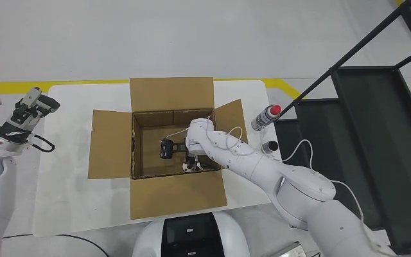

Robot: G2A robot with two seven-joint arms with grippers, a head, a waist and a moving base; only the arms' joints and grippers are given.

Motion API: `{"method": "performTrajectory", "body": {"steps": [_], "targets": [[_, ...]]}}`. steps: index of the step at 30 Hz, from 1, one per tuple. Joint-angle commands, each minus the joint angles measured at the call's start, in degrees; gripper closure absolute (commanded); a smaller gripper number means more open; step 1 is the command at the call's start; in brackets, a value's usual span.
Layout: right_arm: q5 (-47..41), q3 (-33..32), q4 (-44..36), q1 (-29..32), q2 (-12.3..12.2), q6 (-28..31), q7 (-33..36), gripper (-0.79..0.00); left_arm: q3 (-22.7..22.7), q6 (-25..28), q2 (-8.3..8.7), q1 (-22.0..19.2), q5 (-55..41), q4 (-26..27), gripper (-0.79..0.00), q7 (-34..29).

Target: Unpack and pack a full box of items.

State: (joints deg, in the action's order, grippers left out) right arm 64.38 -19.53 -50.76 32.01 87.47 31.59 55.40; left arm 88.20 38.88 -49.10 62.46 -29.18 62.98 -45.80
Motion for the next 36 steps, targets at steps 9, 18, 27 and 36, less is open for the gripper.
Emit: {"method": "performTrajectory", "body": {"steps": [9, 18, 27, 36], "targets": [[2.4, -0.6, 1.6, -0.4, 1.2, -2.5, -1.2, -0.785, 0.0, 0.0, 0.0, 0.0, 0.0, 0.0, -0.785, 0.0], [6.0, -3.1, -2.8, 0.3, -0.1, -5.3, 0.3, -0.785, 0.0, 0.0, 0.0, 0.0, 0.0, 0.0, -0.785, 0.0], [9.4, -6.7, -10.3, 3.5, -2.8, -5.7, 3.6, -0.785, 0.0, 0.0, 0.0, 0.0, 0.0, 0.0, -0.785, 0.0], [8.0, -8.6, -11.7, 5.3, -3.7, -0.3, 6.2, -0.785, 0.0, 0.0, 0.0, 0.0, 0.0, 0.0, -0.785, 0.0]]}}
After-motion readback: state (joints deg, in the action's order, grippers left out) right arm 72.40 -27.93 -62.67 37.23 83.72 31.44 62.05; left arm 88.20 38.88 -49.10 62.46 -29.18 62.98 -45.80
